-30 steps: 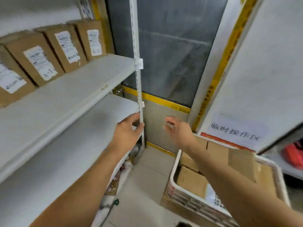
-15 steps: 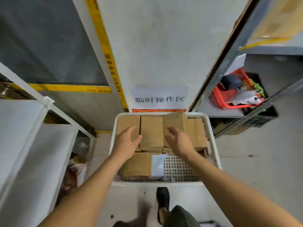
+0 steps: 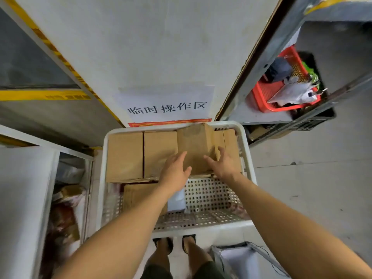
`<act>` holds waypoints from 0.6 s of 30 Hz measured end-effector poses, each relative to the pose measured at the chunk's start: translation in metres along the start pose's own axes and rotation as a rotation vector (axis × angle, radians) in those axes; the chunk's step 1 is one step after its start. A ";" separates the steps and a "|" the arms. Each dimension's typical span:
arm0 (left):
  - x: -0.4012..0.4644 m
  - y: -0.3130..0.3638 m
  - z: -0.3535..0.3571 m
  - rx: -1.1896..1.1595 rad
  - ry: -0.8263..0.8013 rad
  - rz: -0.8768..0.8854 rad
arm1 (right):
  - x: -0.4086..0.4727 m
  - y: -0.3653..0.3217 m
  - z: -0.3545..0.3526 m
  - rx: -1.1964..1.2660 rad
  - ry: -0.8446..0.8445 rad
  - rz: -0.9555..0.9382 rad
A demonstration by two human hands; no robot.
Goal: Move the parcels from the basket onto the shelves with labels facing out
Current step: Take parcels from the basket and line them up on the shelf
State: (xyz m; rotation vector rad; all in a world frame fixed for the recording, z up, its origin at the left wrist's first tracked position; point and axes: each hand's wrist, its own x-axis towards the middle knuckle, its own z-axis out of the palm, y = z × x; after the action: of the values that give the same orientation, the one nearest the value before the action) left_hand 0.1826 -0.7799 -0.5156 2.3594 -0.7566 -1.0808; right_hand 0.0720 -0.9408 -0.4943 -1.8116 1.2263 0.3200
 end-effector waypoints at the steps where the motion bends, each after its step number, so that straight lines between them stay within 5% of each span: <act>1: 0.005 -0.003 0.004 0.004 -0.017 -0.003 | 0.007 0.002 0.004 0.022 -0.023 0.039; 18: 0.006 -0.027 -0.004 -0.035 -0.305 0.015 | 0.052 0.029 0.020 0.550 -0.196 0.195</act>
State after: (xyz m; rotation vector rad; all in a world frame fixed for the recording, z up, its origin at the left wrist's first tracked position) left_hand 0.1966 -0.7621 -0.5323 2.1816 -0.8499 -1.4555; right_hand 0.0770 -0.9599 -0.5534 -1.1679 1.2087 0.2328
